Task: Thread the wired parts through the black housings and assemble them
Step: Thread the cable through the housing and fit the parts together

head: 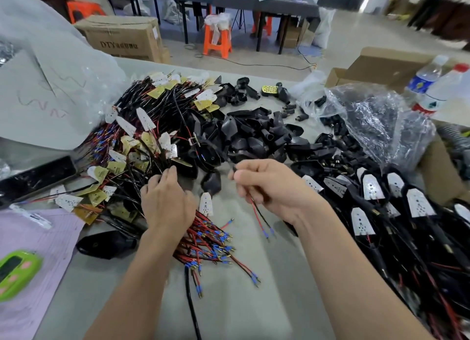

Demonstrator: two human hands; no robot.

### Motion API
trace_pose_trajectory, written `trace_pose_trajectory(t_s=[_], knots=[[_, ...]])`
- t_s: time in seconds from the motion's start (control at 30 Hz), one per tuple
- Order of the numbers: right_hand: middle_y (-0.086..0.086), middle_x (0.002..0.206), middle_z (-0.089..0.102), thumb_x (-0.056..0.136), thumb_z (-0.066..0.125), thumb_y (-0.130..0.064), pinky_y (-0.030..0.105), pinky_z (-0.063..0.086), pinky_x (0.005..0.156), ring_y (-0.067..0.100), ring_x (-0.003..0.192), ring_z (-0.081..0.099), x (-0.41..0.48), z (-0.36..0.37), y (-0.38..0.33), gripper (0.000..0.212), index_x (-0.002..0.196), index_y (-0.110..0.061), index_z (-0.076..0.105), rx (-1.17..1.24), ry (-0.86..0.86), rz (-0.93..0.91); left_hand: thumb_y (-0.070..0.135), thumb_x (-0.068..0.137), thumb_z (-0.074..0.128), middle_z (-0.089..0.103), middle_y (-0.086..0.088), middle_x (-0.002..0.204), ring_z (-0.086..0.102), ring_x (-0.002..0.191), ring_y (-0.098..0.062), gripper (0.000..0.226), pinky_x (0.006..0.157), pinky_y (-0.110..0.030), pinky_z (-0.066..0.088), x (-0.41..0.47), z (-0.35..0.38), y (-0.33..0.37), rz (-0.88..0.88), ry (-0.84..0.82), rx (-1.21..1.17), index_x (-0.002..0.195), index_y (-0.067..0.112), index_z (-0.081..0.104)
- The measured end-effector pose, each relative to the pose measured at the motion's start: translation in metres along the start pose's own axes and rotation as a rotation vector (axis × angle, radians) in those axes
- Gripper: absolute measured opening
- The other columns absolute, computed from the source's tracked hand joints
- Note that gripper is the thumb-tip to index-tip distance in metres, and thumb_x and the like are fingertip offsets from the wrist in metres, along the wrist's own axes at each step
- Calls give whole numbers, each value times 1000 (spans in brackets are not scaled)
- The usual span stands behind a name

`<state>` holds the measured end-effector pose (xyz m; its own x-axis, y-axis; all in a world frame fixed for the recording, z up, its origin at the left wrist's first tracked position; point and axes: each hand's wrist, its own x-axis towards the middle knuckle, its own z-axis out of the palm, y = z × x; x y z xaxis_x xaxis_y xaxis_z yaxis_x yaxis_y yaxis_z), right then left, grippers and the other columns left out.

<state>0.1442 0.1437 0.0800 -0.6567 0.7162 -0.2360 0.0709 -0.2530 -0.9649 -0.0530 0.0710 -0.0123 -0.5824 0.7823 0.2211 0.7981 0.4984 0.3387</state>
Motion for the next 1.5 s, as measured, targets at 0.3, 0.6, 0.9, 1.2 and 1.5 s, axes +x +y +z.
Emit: trace_pose_trajectory(t_s=[0.3, 0.6, 0.9, 1.2, 1.5], knots=[[11, 73, 67, 91, 60, 1, 21, 54, 56, 11, 52, 56, -29, -22, 37, 14, 91, -10, 69, 442, 196, -24, 35, 88, 74, 74, -7, 102, 59, 109, -30, 32, 95, -43, 45, 10, 9, 32, 203, -28, -175, 117, 21, 75], [9, 78, 71, 95, 54, 10, 20, 50, 69, 13, 68, 62, -55, -25, 33, 23, 91, -7, 69, 48, 318, -175, 49, 95, 59, 65, -3, 124, 59, 117, -29, 54, 95, -43, 40, 28, 15, 58, 151, -232, 204, 139, 20, 49], [5, 59, 60, 83, 60, 5, 25, 40, 61, 16, 59, 49, -57, -13, 43, 21, 74, -9, 73, -203, 332, -18, 49, 96, 53, 78, 4, 105, 71, 93, -12, 35, 80, -24, 55, -9, -15, 113, -75, -747, -1332, 103, 23, 76], [3, 63, 72, 84, 62, -8, 28, 50, 56, 12, 52, 58, -78, -12, 59, 20, 67, -13, 71, -622, 210, 154, 16, 111, 41, 66, 3, 64, 57, 67, -12, 28, 69, -24, 47, 16, -35, 106, -552, -505, -1838, 95, 12, 65], [5, 75, 64, 81, 60, -21, 30, 48, 62, 29, 80, 62, -85, -24, 62, 13, 76, -10, 63, -1041, 196, 298, 20, 110, 42, 54, 9, 59, 45, 48, -3, 27, 51, -14, 37, 46, -59, 86, -519, -366, -2051, 91, 16, 62]])
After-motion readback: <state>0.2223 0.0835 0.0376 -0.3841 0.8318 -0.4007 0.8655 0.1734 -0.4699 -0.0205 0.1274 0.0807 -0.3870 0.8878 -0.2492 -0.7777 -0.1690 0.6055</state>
